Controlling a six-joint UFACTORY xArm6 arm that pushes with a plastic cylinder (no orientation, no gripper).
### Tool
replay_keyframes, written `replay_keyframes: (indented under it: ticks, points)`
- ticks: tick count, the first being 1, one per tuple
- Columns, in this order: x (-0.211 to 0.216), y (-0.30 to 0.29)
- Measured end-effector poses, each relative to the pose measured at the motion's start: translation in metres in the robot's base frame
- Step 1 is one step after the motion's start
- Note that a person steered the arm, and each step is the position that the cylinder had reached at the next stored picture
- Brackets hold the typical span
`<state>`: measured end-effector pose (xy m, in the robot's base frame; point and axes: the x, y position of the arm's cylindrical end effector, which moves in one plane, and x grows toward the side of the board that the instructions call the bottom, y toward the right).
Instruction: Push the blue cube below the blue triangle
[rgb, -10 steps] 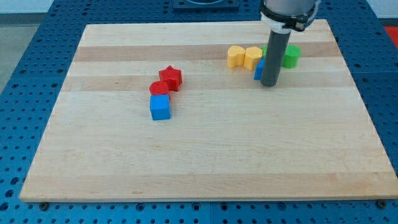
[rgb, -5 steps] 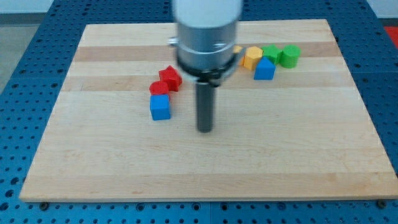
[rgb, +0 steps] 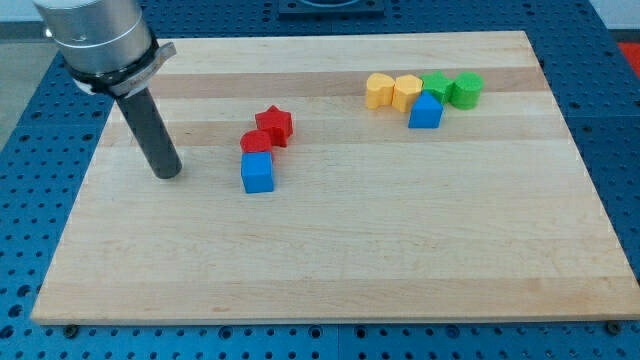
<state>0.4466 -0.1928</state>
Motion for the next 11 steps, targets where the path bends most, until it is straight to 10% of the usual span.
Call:
replay_keyframes:
  ticks: [11]
  points:
    - [0.019,0.290]
